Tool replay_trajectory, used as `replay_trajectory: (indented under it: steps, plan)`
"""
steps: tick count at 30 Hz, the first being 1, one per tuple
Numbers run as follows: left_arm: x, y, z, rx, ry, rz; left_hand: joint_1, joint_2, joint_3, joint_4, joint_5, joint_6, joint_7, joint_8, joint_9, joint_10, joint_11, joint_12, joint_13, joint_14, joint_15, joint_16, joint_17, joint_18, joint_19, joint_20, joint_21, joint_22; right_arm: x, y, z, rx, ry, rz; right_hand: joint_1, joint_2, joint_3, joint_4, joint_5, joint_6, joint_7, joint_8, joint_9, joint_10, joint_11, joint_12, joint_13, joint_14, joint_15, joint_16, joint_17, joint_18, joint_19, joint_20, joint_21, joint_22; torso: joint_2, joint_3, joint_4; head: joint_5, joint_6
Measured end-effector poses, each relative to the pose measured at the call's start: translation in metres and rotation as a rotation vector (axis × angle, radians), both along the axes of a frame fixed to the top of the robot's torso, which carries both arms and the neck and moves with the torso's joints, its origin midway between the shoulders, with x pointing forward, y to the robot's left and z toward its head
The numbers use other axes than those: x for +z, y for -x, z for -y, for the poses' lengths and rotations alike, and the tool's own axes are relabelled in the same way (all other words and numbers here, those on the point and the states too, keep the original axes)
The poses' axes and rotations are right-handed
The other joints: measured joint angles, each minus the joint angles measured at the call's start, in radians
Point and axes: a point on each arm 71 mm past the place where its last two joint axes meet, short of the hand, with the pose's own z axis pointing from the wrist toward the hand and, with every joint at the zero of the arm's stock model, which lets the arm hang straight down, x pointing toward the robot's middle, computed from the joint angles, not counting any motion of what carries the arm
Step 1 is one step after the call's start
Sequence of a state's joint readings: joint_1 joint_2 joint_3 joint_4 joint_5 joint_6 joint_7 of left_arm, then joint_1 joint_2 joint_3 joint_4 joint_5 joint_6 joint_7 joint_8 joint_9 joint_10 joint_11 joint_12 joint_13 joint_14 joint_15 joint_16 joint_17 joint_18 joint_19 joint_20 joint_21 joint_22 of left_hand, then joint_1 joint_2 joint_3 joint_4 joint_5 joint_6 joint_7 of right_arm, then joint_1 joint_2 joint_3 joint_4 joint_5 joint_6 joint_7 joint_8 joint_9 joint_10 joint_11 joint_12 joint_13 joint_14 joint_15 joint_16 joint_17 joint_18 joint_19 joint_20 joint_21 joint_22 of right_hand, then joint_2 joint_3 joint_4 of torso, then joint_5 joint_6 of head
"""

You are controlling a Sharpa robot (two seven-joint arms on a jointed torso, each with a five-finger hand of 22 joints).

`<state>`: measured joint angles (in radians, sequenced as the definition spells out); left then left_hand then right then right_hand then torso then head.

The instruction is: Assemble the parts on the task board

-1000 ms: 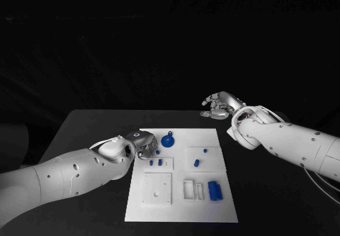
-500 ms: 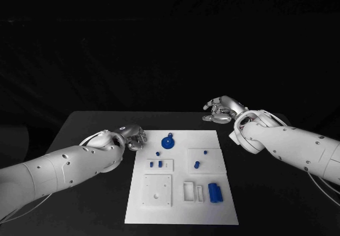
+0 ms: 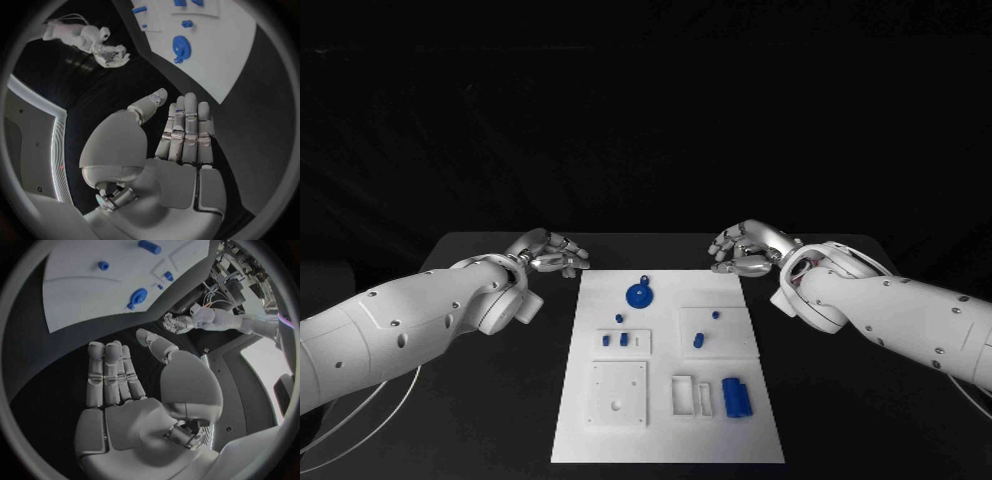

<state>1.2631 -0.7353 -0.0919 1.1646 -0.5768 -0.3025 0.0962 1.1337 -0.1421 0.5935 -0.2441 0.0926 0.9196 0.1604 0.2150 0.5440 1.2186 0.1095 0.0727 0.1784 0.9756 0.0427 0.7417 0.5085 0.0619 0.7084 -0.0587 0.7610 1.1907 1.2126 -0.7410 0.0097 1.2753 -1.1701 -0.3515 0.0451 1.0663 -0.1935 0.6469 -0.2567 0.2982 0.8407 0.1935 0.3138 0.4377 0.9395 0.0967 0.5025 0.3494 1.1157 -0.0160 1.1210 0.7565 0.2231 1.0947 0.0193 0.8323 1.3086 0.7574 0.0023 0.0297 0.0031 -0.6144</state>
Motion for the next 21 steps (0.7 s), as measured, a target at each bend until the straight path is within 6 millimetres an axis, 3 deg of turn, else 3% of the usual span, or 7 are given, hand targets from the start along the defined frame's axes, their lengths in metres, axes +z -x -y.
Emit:
replay_trajectory:
  steps: [2, 7, 12, 18, 21]
  plan:
    - [0.002, 0.005, 0.0, -0.022, 0.066, -0.002, -0.009, 0.008, -0.017, -0.006, 0.0, -0.008, 0.0, 0.0, 0.001, -0.005, 0.01, 0.0, -0.002, -0.021, 0.021, -0.055, -0.016, -0.008, -0.026, 0.019, -0.027, -0.009, -0.006, 0.004, -0.001, 0.028, 0.048, -0.004, 0.004, 0.006, 0.0, -0.006, -0.005, 0.009, -0.003, 0.008, 0.004, 0.033, -0.001, -0.066, -0.043, 0.04, 0.0, -0.009, -0.014, -0.007, 0.039, -0.018, -0.004, -0.01, 0.0, 0.0, 0.0, -0.007, 0.001]
    - [0.007, 0.015, 0.009, -0.084, 0.168, 0.002, -0.026, 0.026, -0.058, -0.036, 0.0, -0.016, 0.002, 0.005, 0.001, -0.017, 0.012, 0.0, -0.017, -0.025, 0.043, -0.163, -0.037, -0.009, -0.06, 0.05, -0.071, -0.018, -0.018, 0.012, -0.005, 0.093, 0.175, 0.007, 0.019, 0.012, 0.01, -0.015, -0.023, 0.03, -0.017, 0.02, 0.009, 0.095, -0.004, -0.168, -0.106, 0.109, -0.005, -0.011, -0.026, -0.025, 0.107, -0.045, -0.005, -0.02, 0.0, -0.0003, -0.0001, -0.022, 0.004]
    - [0.01, 0.023, 0.02, -0.129, 0.23, 0.002, -0.026, 0.026, -0.064, -0.037, 0.0, -0.016, 0.002, 0.005, 0.0, -0.017, 0.012, 0.0, -0.02, -0.02, 0.049, -0.184, -0.038, -0.009, -0.071, 0.053, -0.084, -0.02, -0.028, 0.019, -0.008, 0.14, 0.314, 0.033, 0.033, -0.003, 0.038, -0.001, -0.054, 0.045, -0.031, 0.026, 0.009, 0.144, -0.011, -0.222, -0.14, 0.144, -0.012, -0.012, -0.029, -0.025, 0.14, -0.048, -0.001, -0.019, 0.0, -0.0004, 0.0, -0.03, 0.005]
    - [0.011, 0.024, 0.024, -0.144, 0.278, 0.003, -0.03, 0.03, -0.067, -0.039, 0.0, -0.02, 0.005, 0.009, 0.0, -0.017, 0.012, 0.0, -0.021, -0.02, 0.049, -0.196, -0.038, -0.009, -0.073, 0.056, -0.088, -0.021, -0.045, 0.027, -0.013, 0.175, 0.448, 0.048, 0.043, -0.012, 0.042, 0.003, -0.066, 0.054, -0.033, 0.026, 0.009, 0.158, -0.011, -0.247, -0.159, 0.157, -0.011, -0.012, -0.029, -0.025, 0.158, -0.052, 0.004, -0.015, 0.002, -0.0004, -0.0012, -0.033, 0.006]
    - [0.012, 0.023, 0.025, -0.145, 0.291, 0.007, -0.039, 0.029, -0.079, -0.039, 0.0, -0.027, 0.005, 0.009, -0.003, -0.024, 0.02, 0.0, -0.027, -0.038, 0.067, -0.224, -0.042, -0.011, -0.094, 0.066, -0.106, -0.024, -0.05, 0.029, -0.017, 0.183, 0.481, 0.06, 0.046, -0.04, 0.051, 0.012, -0.085, 0.054, -0.033, 0.025, 0.004, 0.15, 0.0, -0.282, -0.179, 0.176, 0.0, 0.01, -0.021, -0.025, 0.183, -0.052, 0.02, -0.008, 0.003, 0.0, -0.0011, -0.033, 0.006]
